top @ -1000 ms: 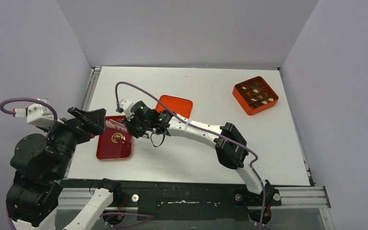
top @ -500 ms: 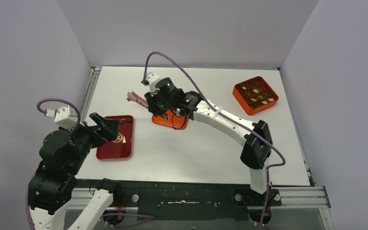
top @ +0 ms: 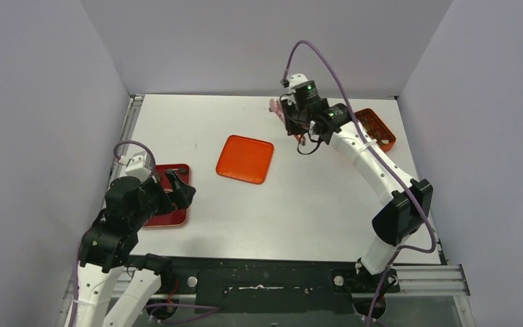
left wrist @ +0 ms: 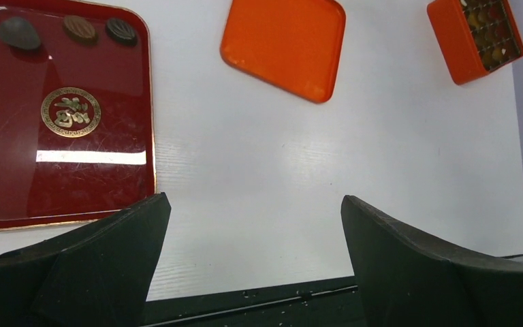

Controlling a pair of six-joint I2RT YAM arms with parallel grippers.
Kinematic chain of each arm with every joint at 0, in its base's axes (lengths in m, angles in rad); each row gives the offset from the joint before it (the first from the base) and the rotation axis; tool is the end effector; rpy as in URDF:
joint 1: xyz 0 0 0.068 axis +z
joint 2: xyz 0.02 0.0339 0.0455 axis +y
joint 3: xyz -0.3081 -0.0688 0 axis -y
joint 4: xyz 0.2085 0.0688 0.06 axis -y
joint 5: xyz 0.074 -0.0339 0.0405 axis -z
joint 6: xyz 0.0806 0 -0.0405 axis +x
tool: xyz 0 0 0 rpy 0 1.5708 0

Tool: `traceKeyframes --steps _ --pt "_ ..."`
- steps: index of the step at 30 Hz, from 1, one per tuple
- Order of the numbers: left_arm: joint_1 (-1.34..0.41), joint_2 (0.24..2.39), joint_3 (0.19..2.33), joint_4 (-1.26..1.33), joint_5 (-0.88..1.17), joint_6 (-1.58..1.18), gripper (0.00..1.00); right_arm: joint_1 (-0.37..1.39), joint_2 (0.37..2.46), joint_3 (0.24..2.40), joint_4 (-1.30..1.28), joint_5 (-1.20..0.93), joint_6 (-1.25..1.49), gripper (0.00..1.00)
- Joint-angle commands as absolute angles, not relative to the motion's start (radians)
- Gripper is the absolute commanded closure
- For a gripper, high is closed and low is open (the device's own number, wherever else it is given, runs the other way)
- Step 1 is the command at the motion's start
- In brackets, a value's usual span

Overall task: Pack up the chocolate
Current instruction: Place the fake chocolate in the packing box.

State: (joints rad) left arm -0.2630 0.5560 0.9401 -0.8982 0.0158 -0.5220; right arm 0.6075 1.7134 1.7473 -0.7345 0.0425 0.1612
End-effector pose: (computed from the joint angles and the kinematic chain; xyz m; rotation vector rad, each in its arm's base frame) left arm 0.0612 -0.0178 0.3339 -0.2644 2.1063 -0.4894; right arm 0.3207 0.2188 0.3859 -0.4859 2.2439 0.3549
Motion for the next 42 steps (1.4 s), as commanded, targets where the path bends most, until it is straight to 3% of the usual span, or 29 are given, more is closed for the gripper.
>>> traceKeyframes --steps 1,18,42 --pt "-0.268 0.531 0.848 -0.748 0.102 -0.465 0.03 0.462 1.629 1.775 -0.815 0.127 0.129 0.77" --pt "-0.268 0.453 0.717 -0.719 0.01 -0.388 0.03 0.037 1.798 1.949 -0.972 0.193 0.117 0.77" --pt "-0.268 0.454 0.705 -0.726 0.008 -0.406 0.03 -0.114 1.975 2.001 -0.935 0.101 0.118 0.74"
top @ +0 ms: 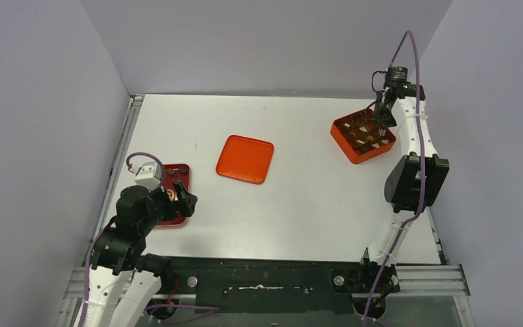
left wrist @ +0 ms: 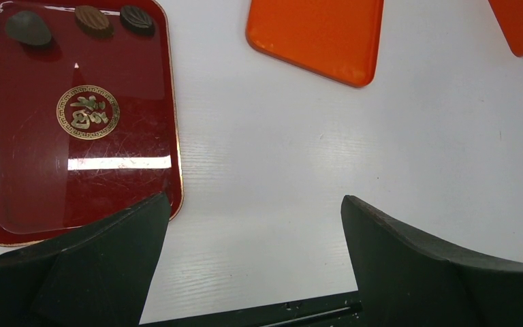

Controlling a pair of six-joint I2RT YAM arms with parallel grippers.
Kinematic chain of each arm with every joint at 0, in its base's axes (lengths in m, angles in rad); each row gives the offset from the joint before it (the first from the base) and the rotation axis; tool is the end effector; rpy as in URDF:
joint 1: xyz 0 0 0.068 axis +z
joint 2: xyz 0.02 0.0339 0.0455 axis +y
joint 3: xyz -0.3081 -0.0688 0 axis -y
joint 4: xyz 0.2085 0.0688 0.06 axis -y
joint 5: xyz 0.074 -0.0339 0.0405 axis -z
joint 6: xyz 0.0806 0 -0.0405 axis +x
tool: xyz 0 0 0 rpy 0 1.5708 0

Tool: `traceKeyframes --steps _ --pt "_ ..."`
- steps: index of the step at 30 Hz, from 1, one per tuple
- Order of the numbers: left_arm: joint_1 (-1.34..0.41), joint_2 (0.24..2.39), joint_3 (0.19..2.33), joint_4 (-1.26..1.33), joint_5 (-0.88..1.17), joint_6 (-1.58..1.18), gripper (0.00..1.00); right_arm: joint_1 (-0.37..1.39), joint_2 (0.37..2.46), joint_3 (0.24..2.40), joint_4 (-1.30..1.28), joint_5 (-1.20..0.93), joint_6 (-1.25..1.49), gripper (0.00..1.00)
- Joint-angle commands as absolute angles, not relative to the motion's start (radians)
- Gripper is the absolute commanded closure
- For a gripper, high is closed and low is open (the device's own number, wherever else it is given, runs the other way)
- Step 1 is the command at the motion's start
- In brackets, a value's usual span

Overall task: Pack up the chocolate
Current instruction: Place the fake chocolate in the packing box.

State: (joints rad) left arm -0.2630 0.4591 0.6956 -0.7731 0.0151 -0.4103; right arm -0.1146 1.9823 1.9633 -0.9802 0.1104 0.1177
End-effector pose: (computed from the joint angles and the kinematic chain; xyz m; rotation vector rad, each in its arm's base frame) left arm 0.0627 -0.0182 0.2782 -0.1480 2.1303 -0.4164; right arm 0.4323 -0.0587 0.3223 0.3388 2.5444 -0.1406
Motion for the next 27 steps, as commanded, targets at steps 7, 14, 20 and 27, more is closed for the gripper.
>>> traceKeyframes --steps 7,14,20,27 --pt "-0.267 0.456 0.723 -0.741 0.008 -0.377 0.03 -0.121 1.997 2.005 -0.94 0.096 0.111 0.73" --pt "-0.268 0.463 0.769 -0.761 0.008 -0.369 0.03 -0.122 2.005 2.027 -0.963 0.108 0.101 0.68" --pt "-0.268 0.47 0.82 -0.787 0.008 -0.353 0.03 -0.121 1.992 2.05 -0.973 0.103 0.105 0.65" --pt "-0.267 0.497 0.909 -0.818 0.015 -0.371 0.03 -0.11 1.948 2.046 -0.995 0.056 0.118 0.68"
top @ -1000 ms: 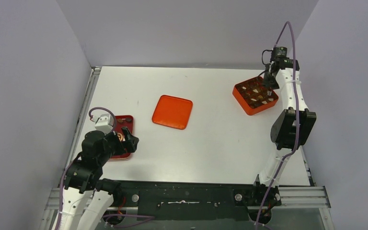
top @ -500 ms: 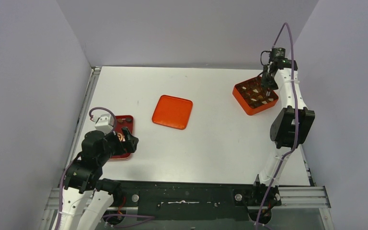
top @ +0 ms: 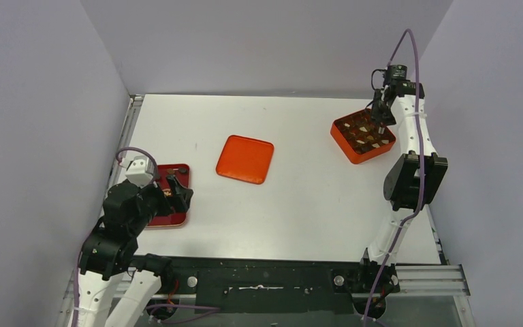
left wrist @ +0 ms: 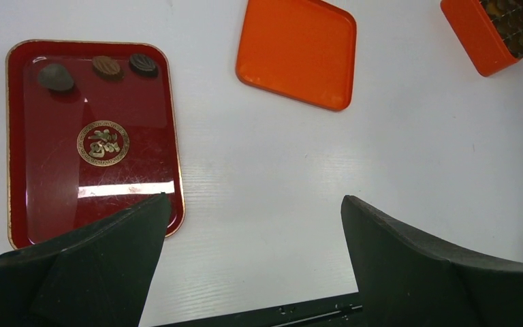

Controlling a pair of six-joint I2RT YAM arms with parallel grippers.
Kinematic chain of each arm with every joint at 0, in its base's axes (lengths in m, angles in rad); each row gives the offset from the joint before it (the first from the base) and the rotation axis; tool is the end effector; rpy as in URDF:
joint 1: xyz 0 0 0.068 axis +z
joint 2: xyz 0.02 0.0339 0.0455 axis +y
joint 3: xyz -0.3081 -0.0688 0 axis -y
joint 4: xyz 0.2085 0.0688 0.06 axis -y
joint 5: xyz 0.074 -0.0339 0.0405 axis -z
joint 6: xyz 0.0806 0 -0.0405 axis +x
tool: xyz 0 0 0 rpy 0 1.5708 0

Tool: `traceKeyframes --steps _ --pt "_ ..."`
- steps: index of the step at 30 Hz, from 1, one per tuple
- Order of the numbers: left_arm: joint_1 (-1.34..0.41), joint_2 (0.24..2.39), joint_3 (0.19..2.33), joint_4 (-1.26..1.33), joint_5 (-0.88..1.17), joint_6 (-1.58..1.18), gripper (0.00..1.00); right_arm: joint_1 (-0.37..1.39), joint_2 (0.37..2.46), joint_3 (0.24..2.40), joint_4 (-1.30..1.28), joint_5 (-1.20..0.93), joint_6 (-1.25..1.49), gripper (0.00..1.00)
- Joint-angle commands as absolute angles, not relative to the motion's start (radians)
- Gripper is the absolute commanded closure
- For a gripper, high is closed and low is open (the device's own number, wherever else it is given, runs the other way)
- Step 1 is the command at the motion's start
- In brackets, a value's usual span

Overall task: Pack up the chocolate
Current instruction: Place the fake chocolate in the packing box, then pick up the fake chocolate from the plate.

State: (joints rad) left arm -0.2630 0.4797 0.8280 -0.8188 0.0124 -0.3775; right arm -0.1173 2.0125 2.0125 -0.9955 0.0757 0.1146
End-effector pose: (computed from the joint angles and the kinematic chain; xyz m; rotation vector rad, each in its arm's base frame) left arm 0.0577 -0.0166 0.3132 -0.1104 2.0635 -0.4111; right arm 0.4404 -0.0580 0.3225 0.3253 2.5442 -0.0981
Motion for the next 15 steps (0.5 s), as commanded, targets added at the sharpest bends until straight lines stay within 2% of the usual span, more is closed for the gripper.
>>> traceKeyframes --steps 1,7,15 --pt "-0.267 0.499 0.922 -0.825 0.015 -0.373 0.03 -0.107 1.937 2.042 -0.995 0.049 0.119 0.68" --pt "-0.267 0.508 0.997 -0.88 0.008 -0.394 0.03 -0.042 1.853 2.003 -0.975 0.006 0.128 0.68" --pt "-0.268 0.487 1.077 -0.936 -0.075 -0.455 0.03 0.186 1.779 1.979 -0.958 0.041 0.131 0.68"
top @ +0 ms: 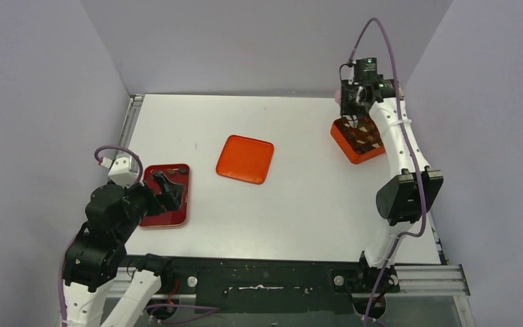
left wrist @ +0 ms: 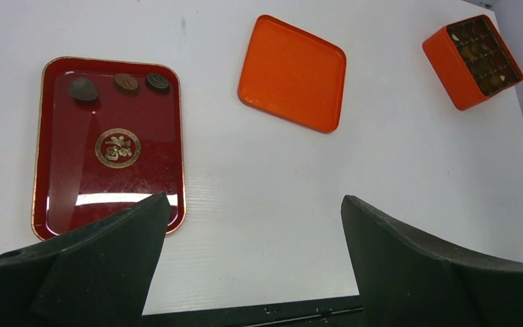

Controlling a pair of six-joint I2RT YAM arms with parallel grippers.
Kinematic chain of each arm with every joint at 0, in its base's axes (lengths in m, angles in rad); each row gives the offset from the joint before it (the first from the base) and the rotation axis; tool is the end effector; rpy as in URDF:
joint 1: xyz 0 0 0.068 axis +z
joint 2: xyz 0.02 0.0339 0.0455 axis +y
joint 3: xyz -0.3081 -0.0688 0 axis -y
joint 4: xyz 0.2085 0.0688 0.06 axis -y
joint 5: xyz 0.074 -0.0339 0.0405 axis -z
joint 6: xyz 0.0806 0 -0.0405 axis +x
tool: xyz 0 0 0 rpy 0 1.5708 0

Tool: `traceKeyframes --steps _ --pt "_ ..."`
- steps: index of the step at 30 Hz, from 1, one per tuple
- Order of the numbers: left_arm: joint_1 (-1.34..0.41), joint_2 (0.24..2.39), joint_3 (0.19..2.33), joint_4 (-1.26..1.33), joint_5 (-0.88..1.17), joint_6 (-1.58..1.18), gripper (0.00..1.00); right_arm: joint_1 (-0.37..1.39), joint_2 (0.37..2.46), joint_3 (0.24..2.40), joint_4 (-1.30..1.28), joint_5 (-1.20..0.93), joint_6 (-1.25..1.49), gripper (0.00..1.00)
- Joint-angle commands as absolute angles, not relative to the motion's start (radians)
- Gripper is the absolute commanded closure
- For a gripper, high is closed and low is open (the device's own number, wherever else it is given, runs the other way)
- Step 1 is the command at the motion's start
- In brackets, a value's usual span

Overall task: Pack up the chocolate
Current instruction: Pick up the fake chocolate from the plate.

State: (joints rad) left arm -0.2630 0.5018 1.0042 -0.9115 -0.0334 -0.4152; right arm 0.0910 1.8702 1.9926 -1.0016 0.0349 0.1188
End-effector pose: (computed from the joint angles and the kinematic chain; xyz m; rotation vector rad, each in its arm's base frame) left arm 0.0447 -0.0092 0.3532 -0.1741 1.9948 -0.4056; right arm 0.4076 0.0344 0.3739 0.0495 2.4494 0.0499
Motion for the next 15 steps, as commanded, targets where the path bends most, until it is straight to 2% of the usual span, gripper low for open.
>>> traceKeyframes --steps 1,8,15 --pt "-0.267 0.485 1.088 -0.944 -0.081 -0.461 0.03 0.214 1.773 1.974 -0.952 0.036 0.137 0.68" --pt "-0.267 0.47 1.15 -0.983 -0.11 -0.503 0.03 0.434 1.731 1.874 -0.836 0.016 0.188 0.68" --pt "-0.268 0.459 1.252 -0.995 -0.125 -0.521 0.03 0.683 1.788 1.819 -0.671 -0.008 0.246 0.67"
